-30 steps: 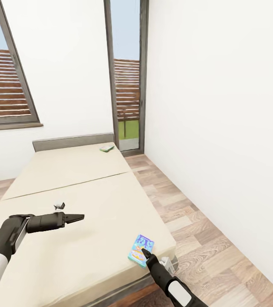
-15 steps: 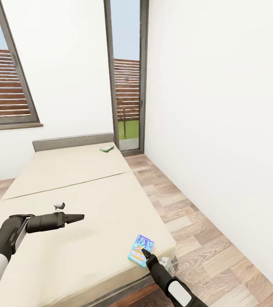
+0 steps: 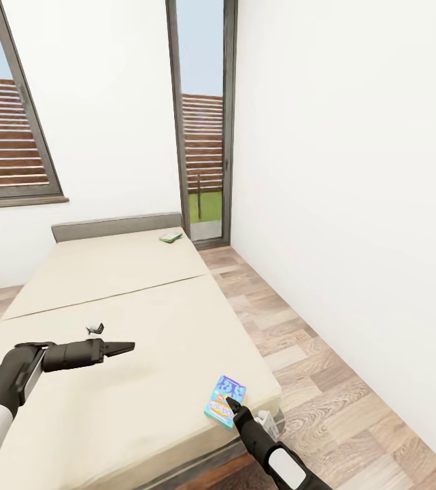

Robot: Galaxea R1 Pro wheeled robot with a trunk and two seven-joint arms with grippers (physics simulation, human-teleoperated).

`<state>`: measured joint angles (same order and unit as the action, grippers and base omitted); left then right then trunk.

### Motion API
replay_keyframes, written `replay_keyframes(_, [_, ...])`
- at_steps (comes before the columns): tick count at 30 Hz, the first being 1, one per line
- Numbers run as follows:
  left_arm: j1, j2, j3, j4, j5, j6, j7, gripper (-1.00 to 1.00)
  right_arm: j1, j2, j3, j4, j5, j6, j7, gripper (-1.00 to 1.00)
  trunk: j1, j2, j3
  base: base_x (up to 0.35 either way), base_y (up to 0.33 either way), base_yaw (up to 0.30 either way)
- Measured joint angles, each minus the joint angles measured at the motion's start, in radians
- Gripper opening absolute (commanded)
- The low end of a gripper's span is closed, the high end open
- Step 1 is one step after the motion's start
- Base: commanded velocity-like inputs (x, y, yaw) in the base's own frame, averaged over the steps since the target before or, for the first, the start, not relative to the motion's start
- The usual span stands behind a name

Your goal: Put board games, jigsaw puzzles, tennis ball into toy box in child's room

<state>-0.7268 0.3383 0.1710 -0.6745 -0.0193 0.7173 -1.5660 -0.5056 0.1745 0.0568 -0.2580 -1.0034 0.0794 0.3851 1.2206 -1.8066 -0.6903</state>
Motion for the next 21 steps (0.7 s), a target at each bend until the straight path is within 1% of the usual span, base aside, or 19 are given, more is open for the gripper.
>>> replay_keyframes(13, [0.000,0.001,0.001,0.000,0.000,0.001,0.000,1.00,0.000,0.000,0.000,0.001,-0.001,0.002,-0.007,1.00,0.000,0.000,0.000,0.000,0.000,0.000])
replay_keyframes(21, [0.000,0.001,0.002,0.000,0.000,0.001,0.000,1.00,0.000,0.000,0.000,0.002,0.000,0.003,-0.010,1.00,0.031,-0.056,-0.025,0.000,0.000,0.000])
